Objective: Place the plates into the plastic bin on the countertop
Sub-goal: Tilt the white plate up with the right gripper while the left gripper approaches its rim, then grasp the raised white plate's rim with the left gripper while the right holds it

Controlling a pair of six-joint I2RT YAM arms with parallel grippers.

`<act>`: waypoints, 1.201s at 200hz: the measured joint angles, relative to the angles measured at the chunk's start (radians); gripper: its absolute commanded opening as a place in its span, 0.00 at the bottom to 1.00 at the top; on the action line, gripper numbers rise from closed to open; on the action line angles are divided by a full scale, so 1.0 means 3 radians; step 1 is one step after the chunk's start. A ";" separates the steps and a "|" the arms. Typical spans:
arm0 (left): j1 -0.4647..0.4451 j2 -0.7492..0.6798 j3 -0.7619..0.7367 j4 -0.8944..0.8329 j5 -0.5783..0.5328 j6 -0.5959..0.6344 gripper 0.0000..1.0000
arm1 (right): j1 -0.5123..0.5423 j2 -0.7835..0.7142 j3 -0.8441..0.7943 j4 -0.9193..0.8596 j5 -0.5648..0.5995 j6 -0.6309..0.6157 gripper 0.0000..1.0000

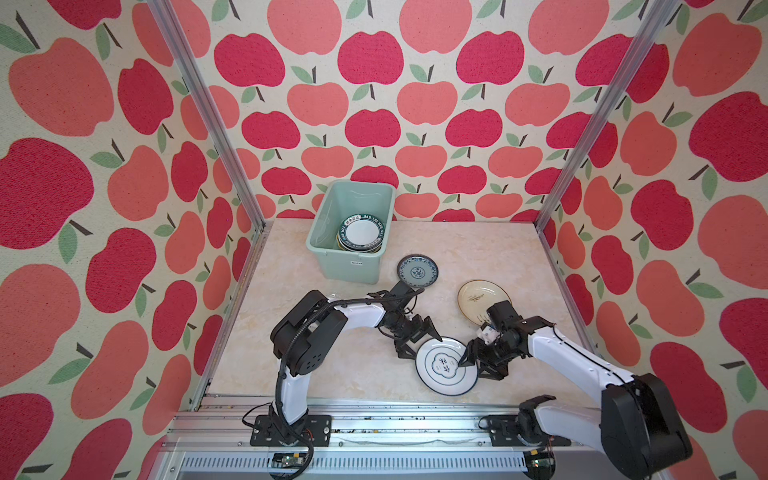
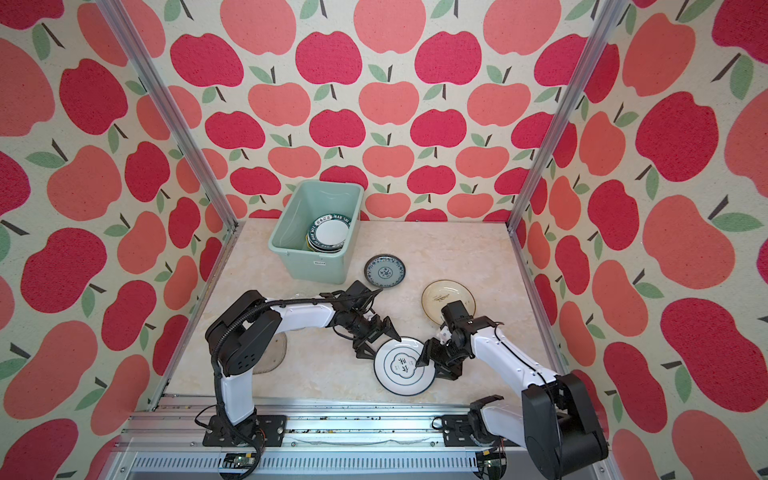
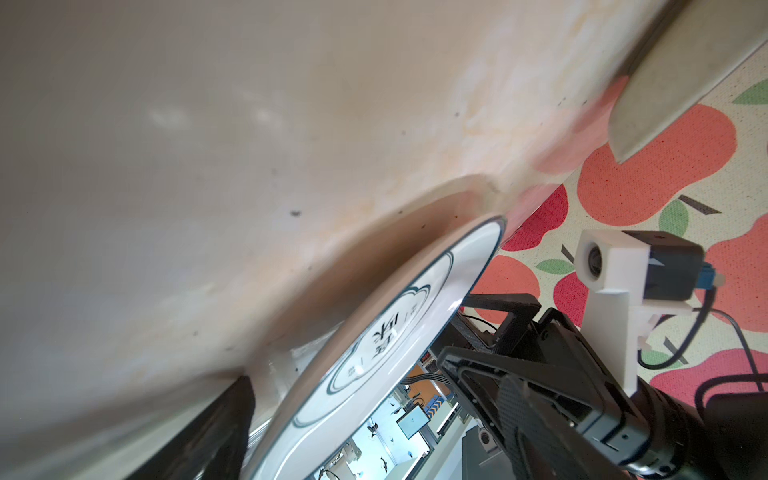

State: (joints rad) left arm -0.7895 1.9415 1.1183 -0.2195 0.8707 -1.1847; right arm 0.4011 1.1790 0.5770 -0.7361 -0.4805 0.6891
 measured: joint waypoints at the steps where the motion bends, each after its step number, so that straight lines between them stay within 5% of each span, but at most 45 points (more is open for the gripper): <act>1: -0.0001 0.0000 0.0000 0.0000 0.0001 0.0001 0.93 | 0.0000 -0.0004 0.0000 0.0009 -0.0006 0.0005 0.58; 83: -0.0053 0.0011 0.0010 0.0033 0.0033 0.0000 0.94 | 0.0000 -0.0187 -0.0004 0.0600 -0.0361 0.0221 0.47; 240: -0.0037 0.0010 0.0038 0.0025 0.0060 0.0061 0.95 | -0.0036 -0.0327 -0.0111 0.0870 -0.0436 0.0566 0.02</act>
State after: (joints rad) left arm -0.8005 1.9446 1.1297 -0.2119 0.8886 -1.1664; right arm 0.3904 1.0809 0.5438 -0.4751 -0.6113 0.8589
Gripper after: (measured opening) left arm 0.944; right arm 0.139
